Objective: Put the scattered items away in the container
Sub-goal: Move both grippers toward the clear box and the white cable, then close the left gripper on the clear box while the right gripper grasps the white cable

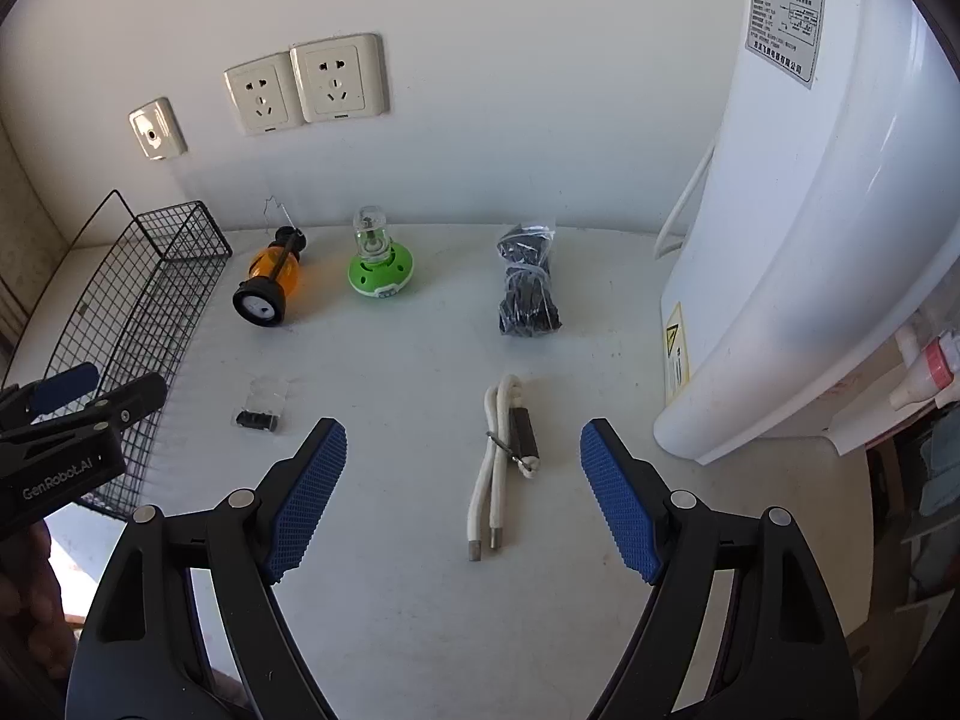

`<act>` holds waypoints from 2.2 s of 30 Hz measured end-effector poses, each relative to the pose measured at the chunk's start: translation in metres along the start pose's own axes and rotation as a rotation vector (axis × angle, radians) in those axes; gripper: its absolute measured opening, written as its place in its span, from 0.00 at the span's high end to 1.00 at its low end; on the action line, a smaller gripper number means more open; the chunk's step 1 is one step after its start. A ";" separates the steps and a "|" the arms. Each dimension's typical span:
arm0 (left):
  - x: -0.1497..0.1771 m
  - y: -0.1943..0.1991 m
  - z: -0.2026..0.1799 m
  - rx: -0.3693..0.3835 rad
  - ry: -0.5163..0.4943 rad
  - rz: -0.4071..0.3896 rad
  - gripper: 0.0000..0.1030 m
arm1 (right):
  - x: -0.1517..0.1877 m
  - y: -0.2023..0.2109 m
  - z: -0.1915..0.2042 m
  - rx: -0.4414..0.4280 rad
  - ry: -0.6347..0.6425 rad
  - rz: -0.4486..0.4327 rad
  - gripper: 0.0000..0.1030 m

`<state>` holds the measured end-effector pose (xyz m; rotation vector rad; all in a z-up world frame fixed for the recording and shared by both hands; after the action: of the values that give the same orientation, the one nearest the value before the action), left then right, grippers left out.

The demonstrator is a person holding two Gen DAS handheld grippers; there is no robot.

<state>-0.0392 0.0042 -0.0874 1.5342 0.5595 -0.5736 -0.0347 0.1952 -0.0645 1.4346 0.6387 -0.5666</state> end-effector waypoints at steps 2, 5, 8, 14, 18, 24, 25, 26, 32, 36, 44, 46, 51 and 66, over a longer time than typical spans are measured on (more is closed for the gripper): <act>0.003 -0.005 -0.002 0.000 -0.007 0.007 0.30 | 0.002 -0.003 -0.002 0.000 -0.003 0.008 0.22; 0.008 -0.011 -0.006 -0.005 -0.020 0.009 0.30 | 0.006 -0.009 -0.003 -0.003 -0.005 0.018 0.22; 0.012 -0.021 -0.008 -0.006 -0.024 0.022 0.30 | 0.008 -0.017 -0.005 -0.001 -0.005 0.028 0.22; 0.016 -0.041 -0.009 -0.014 -0.030 0.038 0.30 | 0.011 -0.035 -0.013 0.000 -0.013 0.048 0.22; 0.017 -0.054 -0.008 -0.022 -0.027 0.047 0.30 | 0.012 -0.047 -0.017 -0.002 -0.015 0.061 0.22; 0.020 -0.075 -0.005 -0.039 -0.032 0.058 0.30 | 0.013 -0.065 -0.022 0.001 -0.012 0.074 0.22; 0.021 -0.079 -0.004 -0.041 -0.032 0.062 0.30 | 0.013 -0.068 -0.023 0.002 -0.011 0.077 0.22; 0.022 -0.083 -0.004 -0.044 -0.032 0.067 0.30 | 0.014 -0.071 -0.024 0.003 -0.012 0.081 0.22; 0.026 -0.104 -0.003 -0.048 -0.043 0.086 0.30 | 0.019 -0.090 -0.026 0.004 -0.017 0.104 0.22; 0.028 -0.118 -0.004 -0.047 -0.045 0.101 0.30 | 0.026 -0.103 -0.026 0.003 -0.015 0.122 0.22; 0.035 -0.139 -0.006 -0.059 -0.059 0.113 0.30 | 0.037 -0.123 -0.029 0.005 -0.032 0.155 0.22; 0.036 -0.143 -0.006 -0.062 -0.058 0.119 0.30 | 0.038 -0.127 -0.029 0.004 -0.030 0.159 0.22; 0.039 -0.152 -0.005 -0.064 -0.058 0.123 0.30 | 0.041 -0.135 -0.029 -0.001 -0.022 0.167 0.23; 0.044 -0.159 0.003 -0.032 -0.014 0.110 0.29 | 0.059 -0.154 -0.025 -0.022 0.008 0.200 0.33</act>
<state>-0.1110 0.0077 -0.2364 1.5190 0.4687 -0.4889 -0.1017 0.2117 -0.2162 1.4609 0.4986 -0.3960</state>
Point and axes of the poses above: each gripper's, at about its wrist camera, not at the fingertips, and y roughly against the way its jaws point, z to its left, x to its underside, the point moved 7 cm from there along -y, roughly the way its jaws point, and after that the axes turned 11 degrees about -z, right-handed, at the moved point
